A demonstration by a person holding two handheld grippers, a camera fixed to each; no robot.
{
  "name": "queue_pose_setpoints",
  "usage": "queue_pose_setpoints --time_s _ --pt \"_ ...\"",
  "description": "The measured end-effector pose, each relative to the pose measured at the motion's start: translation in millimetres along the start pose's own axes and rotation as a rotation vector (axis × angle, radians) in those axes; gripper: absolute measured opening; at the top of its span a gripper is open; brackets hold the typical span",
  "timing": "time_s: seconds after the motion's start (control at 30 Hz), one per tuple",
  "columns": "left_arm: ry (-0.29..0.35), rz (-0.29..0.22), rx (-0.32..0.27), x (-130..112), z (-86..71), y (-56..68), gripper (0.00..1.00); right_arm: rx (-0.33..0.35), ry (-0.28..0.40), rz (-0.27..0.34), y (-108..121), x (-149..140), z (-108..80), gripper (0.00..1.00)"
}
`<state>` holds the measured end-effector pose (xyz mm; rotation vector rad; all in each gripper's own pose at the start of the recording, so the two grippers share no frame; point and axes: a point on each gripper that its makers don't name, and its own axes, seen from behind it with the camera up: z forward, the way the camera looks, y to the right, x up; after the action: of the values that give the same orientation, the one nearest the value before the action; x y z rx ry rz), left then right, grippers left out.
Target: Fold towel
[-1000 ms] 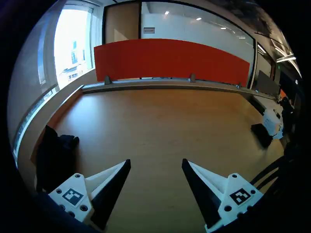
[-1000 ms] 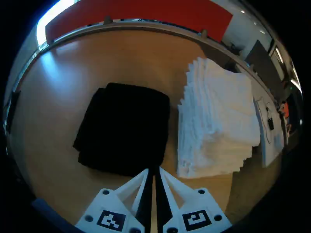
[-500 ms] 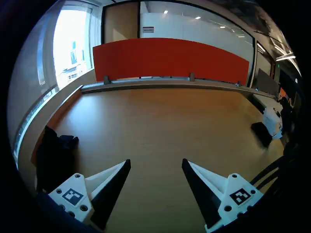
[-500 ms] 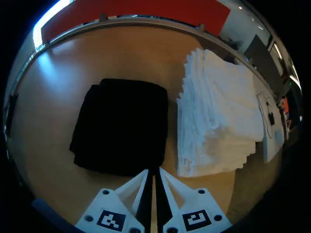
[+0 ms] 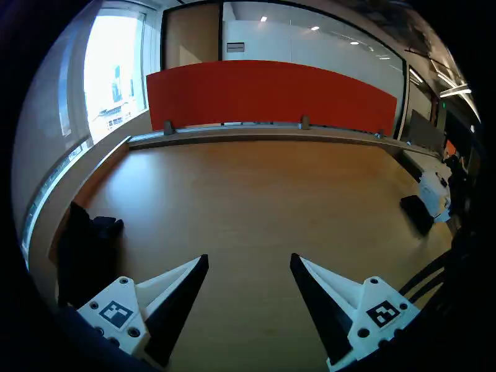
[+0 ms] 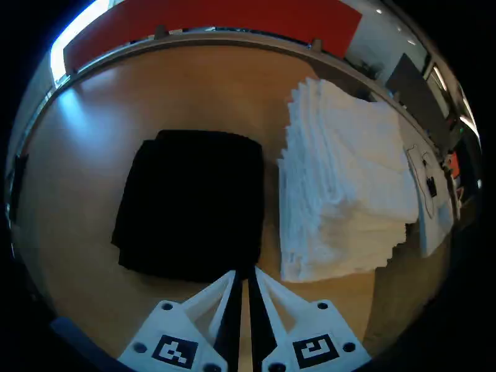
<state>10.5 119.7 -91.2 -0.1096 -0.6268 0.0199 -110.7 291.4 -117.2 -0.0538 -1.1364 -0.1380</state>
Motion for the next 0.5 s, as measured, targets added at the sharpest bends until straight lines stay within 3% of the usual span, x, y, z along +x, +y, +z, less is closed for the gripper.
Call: queue_pose_setpoints --time_s 0.23,0.37,0.5 --pt "0.001 0.002 -0.004 1 0.8 1.5 0.98 -0.004 0.017 0.004 3 1 -6.8 0.17" --pt "0.002 -0.002 -0.008 1 1.5 2.0 0.98 -0.013 0.029 0.004 5 2 -12.2 0.34" --pt "0.003 -0.005 -0.012 2 1.9 2.5 0.98 -0.029 0.032 -0.001 9 1 -16.2 0.57"
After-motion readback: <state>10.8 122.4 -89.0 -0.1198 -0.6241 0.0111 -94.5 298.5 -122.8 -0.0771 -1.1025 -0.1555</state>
